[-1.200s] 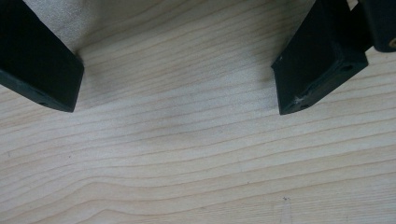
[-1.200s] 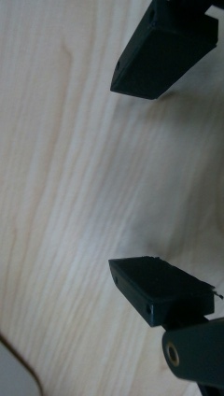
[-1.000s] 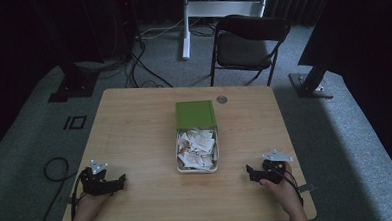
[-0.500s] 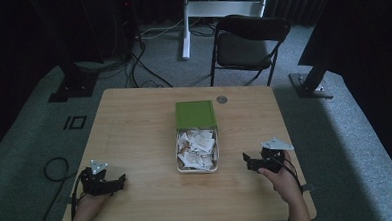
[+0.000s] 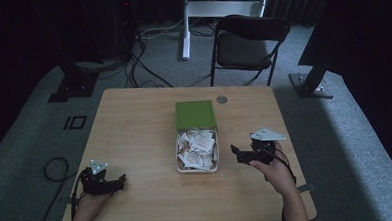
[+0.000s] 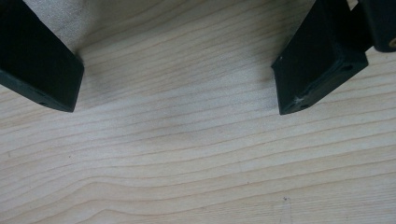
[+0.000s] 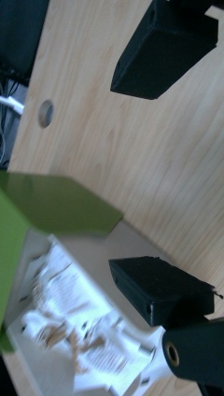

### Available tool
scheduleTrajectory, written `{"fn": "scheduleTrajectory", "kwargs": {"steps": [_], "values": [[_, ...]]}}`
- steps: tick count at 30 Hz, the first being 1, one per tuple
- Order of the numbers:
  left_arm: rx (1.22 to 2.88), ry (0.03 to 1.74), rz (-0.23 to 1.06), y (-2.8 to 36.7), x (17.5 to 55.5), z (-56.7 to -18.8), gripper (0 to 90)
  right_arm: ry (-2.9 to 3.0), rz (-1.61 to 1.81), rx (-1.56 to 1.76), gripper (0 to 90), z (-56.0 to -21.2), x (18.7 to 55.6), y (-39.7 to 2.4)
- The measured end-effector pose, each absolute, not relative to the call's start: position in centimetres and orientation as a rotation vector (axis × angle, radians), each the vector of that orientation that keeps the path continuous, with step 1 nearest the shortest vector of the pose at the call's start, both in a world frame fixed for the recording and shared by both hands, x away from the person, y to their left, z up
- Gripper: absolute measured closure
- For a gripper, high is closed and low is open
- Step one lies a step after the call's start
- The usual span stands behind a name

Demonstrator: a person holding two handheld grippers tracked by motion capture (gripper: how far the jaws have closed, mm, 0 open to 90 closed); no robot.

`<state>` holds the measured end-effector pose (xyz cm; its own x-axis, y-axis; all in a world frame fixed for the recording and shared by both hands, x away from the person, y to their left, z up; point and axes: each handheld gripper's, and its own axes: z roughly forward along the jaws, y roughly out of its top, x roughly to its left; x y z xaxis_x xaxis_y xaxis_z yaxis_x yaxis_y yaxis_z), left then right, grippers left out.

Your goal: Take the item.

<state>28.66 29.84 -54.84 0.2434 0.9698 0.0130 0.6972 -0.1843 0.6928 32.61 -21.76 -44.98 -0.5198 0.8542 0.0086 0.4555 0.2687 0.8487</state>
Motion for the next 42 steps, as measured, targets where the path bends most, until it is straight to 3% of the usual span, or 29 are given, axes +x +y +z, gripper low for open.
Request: {"fn": "scheduleTrajectory", "kwargs": {"steps": [35,38,42], "values": [[1.953,1.516,0.627,29.8,28.7,-54.8,2.3,2.281,1.326,0.956,15.7,-43.8,35.1,-10.9],[1.953,1.516,0.627,29.8,28.7,-54.8,2.3,2.29,1.335,0.951,18.2,-43.8,35.3,-10.0],[1.953,1.516,0.626,29.8,28.7,-54.8,2.3,2.281,1.312,0.94,29.5,-43.9,35.6,-8.9]]}}
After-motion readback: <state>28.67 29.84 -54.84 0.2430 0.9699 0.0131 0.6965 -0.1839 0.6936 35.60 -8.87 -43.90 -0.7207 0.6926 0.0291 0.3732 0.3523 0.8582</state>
